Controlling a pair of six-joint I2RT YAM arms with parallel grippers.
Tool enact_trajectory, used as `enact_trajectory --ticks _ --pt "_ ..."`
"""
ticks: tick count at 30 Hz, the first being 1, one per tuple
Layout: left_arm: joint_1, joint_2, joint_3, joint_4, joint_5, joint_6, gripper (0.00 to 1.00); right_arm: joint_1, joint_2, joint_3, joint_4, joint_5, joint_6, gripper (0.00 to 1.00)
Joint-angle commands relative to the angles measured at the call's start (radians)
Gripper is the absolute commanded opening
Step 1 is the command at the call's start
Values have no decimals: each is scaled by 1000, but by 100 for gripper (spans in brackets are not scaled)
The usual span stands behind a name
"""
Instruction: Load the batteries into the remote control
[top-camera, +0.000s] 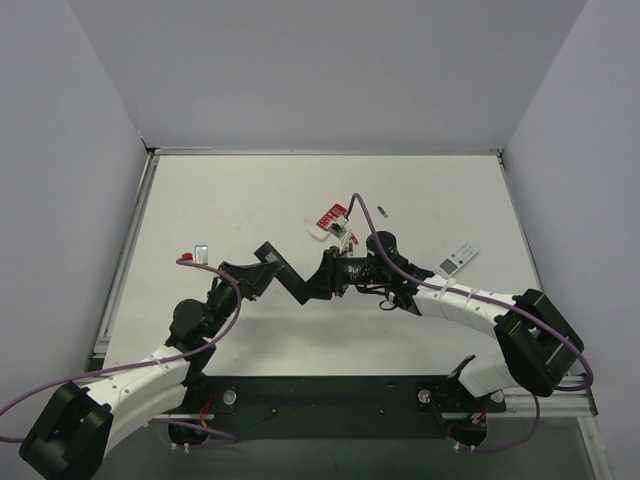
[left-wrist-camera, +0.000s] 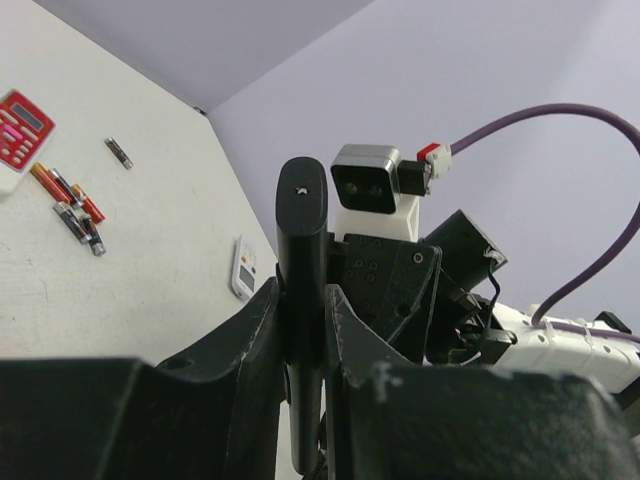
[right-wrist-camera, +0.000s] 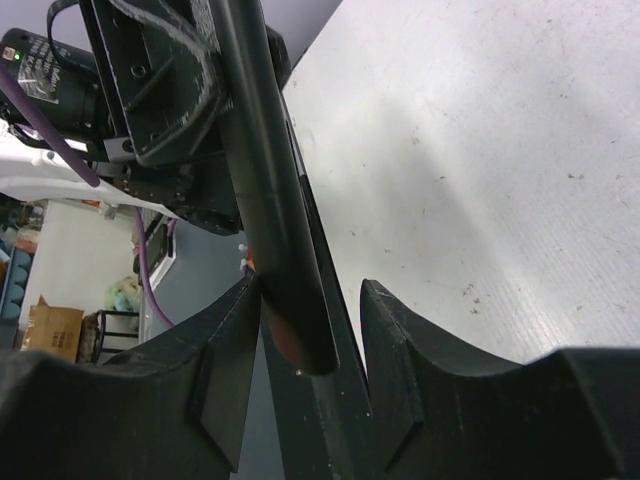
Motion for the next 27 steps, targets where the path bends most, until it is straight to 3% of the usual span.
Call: enact_trajectory --ticks 1,10,13,17,18,20,21,27 --pt "40 -28 35 205 -48 -59 0 -5 23 14 -102 9 -91 38" --pt "109 -75 19 142 -37 -98 0 -10 46 25 -145 23 -126 36" --pt "109 -120 41 -29 -37 -10 0 -2 -9 57 -229 54 -204 47" --pt "108 -201 62 -290 -86 64 0 97 -130 123 -523 285 -405 69" --pt "108 -233 70 -386 -97 74 0 129 -147 164 -573 427 -449 73" --pt "108 -263 94 -476 -130 99 0 180 -178 198 -666 549 -537 78" --pt "106 -282 104 -552 -137 105 0 221 -181 212 -685 646 -552 80" --pt "104 -307 128 -633 -152 139 0 277 -98 365 -788 781 -632 83"
